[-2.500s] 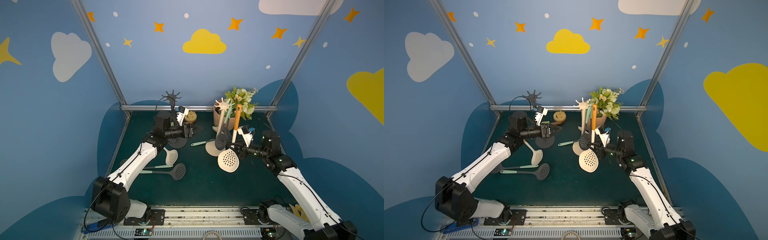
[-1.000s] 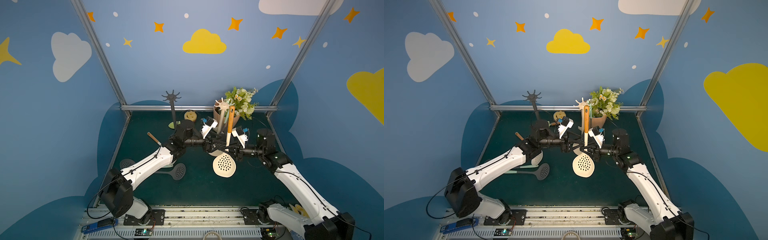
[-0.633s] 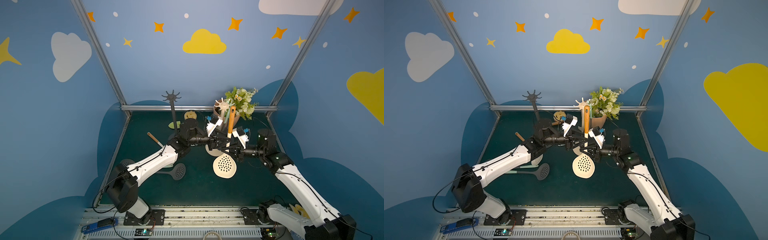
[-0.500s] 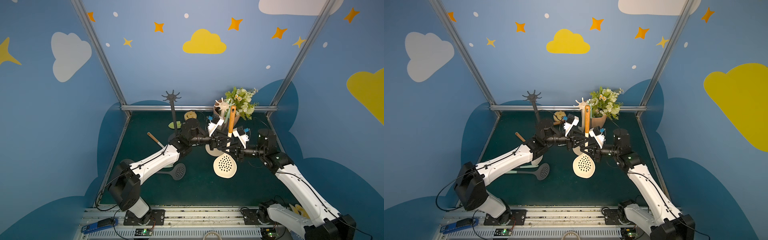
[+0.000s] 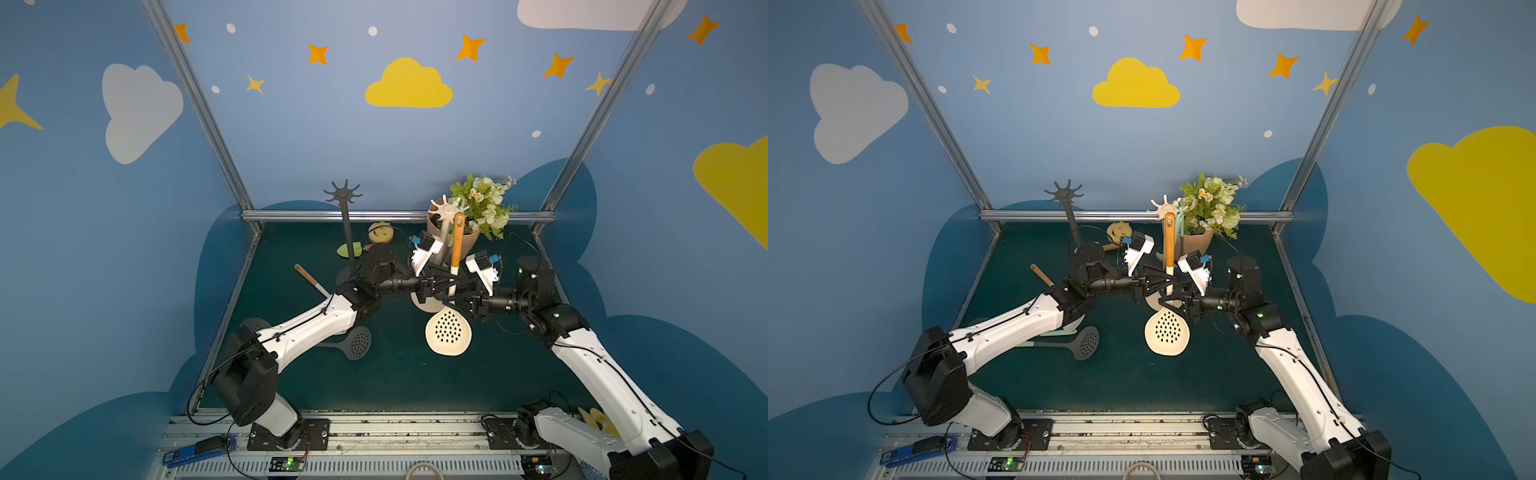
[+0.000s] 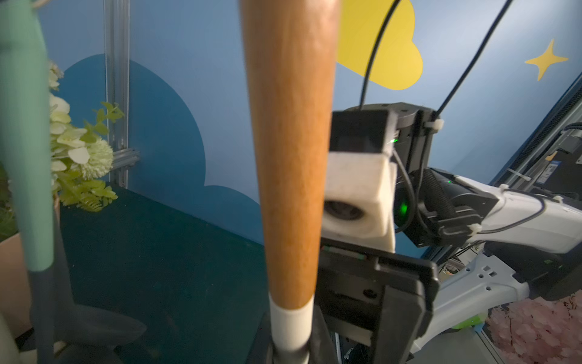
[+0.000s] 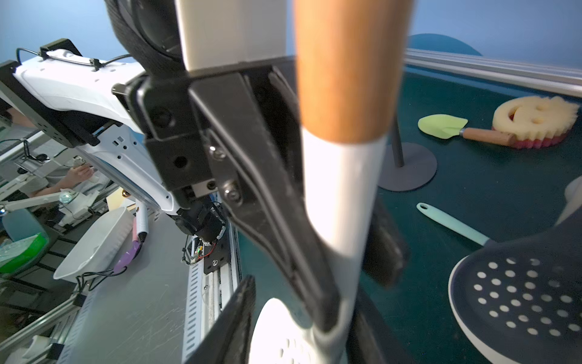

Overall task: Hang the skimmer on the kitchen utensil rack
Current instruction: Hang the skimmer on the rack.

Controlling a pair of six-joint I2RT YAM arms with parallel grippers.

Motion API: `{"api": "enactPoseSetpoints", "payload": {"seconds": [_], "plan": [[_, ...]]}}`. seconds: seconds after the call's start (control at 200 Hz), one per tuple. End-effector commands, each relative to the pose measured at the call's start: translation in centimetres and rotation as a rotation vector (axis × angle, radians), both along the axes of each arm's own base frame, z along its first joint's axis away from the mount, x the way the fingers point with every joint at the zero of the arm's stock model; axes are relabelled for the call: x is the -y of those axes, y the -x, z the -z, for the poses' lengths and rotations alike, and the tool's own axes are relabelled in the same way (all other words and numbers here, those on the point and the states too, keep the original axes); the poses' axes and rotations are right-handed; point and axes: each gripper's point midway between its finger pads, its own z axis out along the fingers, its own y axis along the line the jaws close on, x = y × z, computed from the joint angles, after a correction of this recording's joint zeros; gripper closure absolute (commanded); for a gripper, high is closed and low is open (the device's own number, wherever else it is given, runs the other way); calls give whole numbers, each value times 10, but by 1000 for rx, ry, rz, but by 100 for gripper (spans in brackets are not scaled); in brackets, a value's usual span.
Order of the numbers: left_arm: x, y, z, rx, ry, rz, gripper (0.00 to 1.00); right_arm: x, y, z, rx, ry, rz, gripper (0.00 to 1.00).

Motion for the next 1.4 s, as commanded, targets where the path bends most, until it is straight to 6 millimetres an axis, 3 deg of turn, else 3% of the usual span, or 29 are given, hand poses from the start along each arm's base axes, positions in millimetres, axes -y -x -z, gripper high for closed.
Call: {"api": "enactPoseSetpoints", "payload": {"seconds": [0.0, 0.165, 0.396, 0.561, 0.896, 1.392], "plan": [[-9, -2, -17, 31, 36, -54, 96, 7, 2, -7, 52, 3, 46, 50], [-12, -7, -9, 15, 30, -98, 97, 24, -3, -5, 94, 42, 165, 44], [-6, -15, -3, 5, 20, -117, 96, 72, -33, 17, 96, 101, 514, 40], [0, -16, -1, 4, 10, -114, 96, 89, -44, 30, 61, 100, 626, 40], [4, -13, 4, -9, -13, -77, 96, 87, -45, 36, 35, 70, 627, 40], [5, -35, 17, -62, -24, -125, 96, 86, -43, 32, 46, 56, 617, 40]]}}
